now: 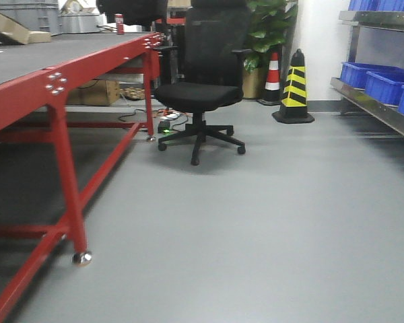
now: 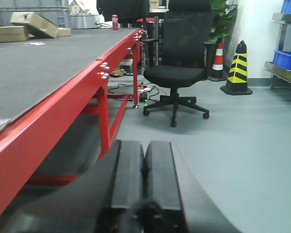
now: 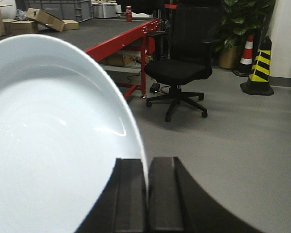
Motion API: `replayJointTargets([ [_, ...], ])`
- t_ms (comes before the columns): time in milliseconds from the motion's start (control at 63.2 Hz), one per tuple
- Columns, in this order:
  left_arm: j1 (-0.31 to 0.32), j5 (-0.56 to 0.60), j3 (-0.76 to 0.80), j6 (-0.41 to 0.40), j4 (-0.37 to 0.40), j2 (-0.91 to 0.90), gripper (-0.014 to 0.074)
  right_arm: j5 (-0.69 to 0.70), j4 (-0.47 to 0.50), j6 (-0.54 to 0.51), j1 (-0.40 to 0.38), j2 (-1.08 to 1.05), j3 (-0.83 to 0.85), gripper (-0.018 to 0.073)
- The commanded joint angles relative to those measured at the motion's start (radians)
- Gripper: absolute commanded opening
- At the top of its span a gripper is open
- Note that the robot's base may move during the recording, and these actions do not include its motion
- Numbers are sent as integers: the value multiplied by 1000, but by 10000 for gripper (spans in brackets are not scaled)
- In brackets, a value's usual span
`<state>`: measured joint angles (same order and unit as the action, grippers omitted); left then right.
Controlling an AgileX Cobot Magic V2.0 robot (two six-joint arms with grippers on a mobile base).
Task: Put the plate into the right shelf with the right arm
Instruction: 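Drive the base toward the steel shelf rack holding the plate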
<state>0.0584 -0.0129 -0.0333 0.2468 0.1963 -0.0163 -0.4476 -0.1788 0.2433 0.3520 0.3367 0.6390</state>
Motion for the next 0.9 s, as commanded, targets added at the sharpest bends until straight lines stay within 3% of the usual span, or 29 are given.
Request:
replayJointTargets([
  [0,-2,89,-8,-2,2,-11,-47,92,-15,-8,-5,8,29,54],
  [887,-2,89,-8,-2,2,-11,-47,93,-15,-8,-5,8,29,54],
])
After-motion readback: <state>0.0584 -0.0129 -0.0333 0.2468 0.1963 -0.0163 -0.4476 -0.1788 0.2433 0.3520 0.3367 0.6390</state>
